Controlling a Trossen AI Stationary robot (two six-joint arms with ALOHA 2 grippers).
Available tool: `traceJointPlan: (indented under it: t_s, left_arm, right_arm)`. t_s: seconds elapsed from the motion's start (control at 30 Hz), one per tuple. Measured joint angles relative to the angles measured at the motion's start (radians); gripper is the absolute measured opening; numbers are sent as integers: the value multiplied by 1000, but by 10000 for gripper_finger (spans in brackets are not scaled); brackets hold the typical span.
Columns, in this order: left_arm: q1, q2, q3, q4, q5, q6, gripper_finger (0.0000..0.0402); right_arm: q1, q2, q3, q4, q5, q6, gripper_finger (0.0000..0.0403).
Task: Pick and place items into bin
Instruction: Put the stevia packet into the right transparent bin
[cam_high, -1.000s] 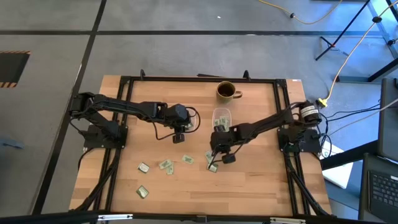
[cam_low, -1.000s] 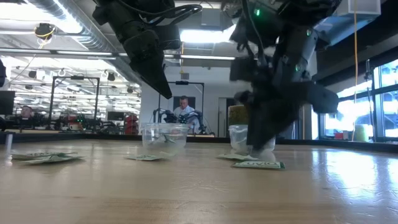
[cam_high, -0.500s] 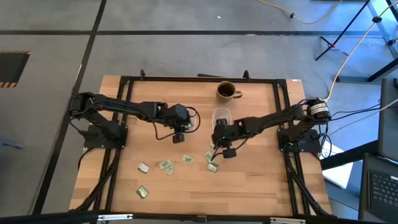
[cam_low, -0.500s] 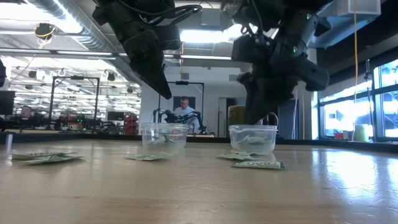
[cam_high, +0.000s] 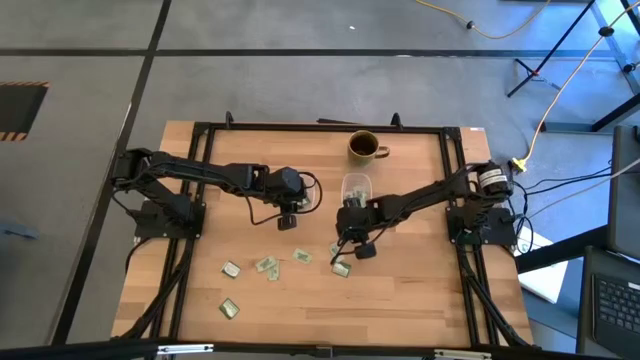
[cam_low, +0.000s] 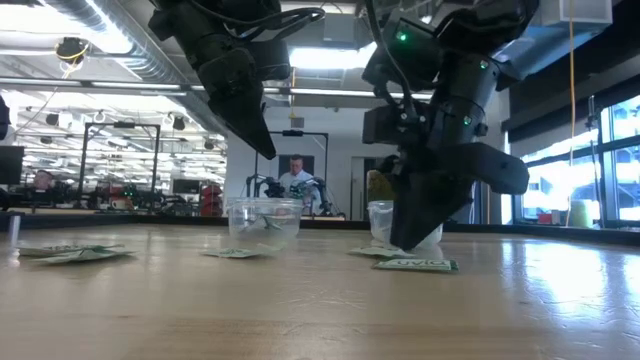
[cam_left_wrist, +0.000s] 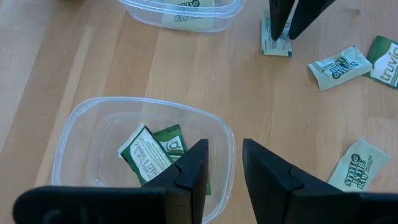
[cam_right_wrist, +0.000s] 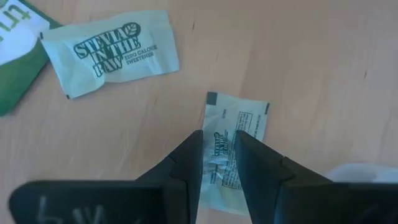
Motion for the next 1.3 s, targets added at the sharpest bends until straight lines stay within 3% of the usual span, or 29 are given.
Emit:
traceJointPlan:
  t_s: [0.27,0.7,1.17,1.3]
  left_arm:
    - [0,0,0,0,0,0,92]
    - [0,0,0,0,0,0,89]
    - [0,0,0,-8,0,0,88]
    - [0,0,0,-8,0,0,88]
  right_arm:
    - [0,11,2,-16,0,28,92]
    - [0,1,-1,-16,4,24,16]
    - [0,-84,-5,-49,-3,21,11]
    - [1,-148,-5,-90,60,17,11]
